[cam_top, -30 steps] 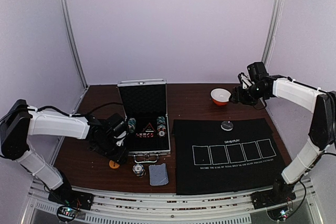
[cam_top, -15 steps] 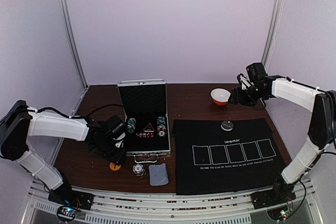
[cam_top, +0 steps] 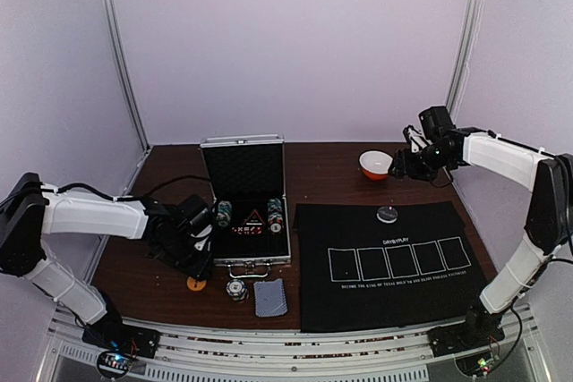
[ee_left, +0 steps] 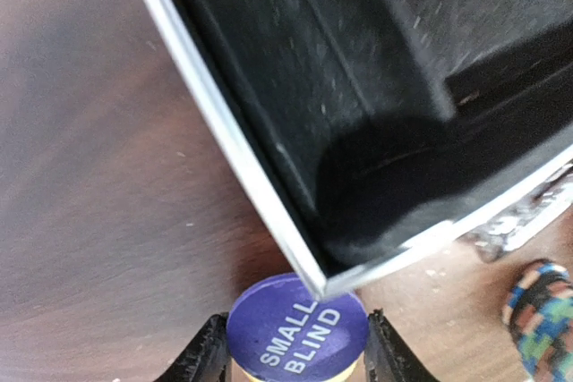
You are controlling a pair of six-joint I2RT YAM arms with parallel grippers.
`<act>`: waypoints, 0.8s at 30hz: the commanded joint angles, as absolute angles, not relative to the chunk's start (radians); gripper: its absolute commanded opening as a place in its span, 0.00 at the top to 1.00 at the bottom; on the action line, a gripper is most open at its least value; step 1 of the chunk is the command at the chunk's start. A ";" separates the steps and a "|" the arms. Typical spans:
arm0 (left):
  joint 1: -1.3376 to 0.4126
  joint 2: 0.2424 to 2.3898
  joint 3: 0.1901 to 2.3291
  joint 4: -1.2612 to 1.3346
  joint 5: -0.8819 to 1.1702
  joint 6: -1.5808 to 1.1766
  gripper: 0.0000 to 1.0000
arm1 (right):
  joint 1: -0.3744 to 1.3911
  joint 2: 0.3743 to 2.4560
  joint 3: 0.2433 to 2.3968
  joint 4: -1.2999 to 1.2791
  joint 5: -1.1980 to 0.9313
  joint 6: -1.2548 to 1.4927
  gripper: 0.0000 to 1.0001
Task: Distribute texas hold em gaming equipment
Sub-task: Pick up the small blind button from the center of the board.
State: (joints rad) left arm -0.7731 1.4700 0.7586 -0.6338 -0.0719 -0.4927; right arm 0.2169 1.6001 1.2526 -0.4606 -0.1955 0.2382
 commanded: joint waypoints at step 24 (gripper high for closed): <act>-0.837 1.343 1.188 -0.673 -0.267 -0.087 0.81 | 0.532 1.671 1.435 -0.378 -0.472 0.372 0.33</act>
State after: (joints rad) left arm -0.7849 1.3510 1.1099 -0.8024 -0.2230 -0.2760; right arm 0.4202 1.6184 1.3876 -0.4747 -0.2749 0.2817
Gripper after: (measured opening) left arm 0.458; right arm 0.682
